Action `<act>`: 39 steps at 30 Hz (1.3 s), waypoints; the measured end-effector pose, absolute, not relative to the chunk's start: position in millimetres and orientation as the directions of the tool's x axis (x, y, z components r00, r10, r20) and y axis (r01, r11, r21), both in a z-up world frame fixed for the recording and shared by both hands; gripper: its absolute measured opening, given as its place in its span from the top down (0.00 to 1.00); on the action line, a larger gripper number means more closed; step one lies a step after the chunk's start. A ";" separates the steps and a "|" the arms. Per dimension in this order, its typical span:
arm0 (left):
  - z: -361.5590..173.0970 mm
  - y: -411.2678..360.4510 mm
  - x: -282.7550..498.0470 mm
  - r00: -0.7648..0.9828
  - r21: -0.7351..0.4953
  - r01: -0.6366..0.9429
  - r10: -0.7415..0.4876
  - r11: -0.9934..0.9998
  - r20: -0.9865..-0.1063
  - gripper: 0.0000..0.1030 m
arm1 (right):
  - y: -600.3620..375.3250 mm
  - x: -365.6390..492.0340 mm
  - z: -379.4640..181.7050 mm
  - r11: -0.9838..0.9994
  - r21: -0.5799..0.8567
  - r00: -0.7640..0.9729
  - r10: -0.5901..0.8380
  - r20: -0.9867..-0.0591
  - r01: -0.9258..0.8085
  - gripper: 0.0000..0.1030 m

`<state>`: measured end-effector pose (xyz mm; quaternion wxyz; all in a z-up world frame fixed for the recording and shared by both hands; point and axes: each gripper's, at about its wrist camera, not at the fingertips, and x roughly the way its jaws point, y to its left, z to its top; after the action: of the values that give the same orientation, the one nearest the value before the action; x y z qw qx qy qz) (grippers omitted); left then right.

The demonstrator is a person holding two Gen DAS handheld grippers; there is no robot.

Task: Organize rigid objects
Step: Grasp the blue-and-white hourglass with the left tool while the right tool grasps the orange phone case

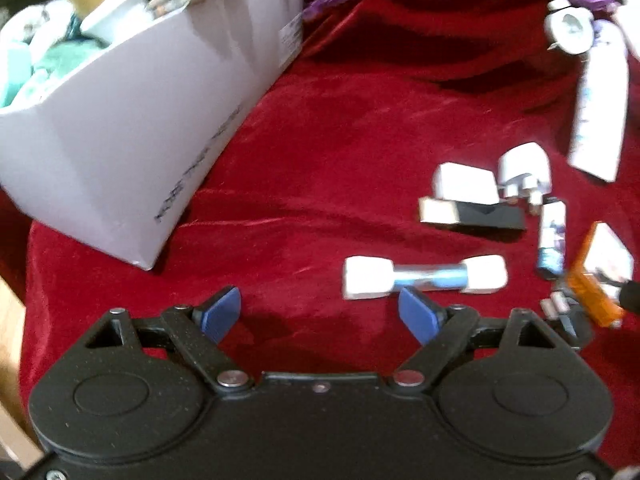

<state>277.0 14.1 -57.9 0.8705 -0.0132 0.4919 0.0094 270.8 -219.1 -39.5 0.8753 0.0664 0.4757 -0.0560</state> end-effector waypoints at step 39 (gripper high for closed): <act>-76.4 -32.2 304.5 0.509 -0.073 -0.023 -0.052 0.997 -0.859 0.07 | -232.6 299.9 -73.7 0.955 0.005 0.488 -0.146 -0.860 0.296 0.10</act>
<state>304.5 -32.2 -76.4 0.8679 -0.0374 0.4952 -0.0083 299.9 -232.6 -73.7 0.8592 0.0764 0.4893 -0.1286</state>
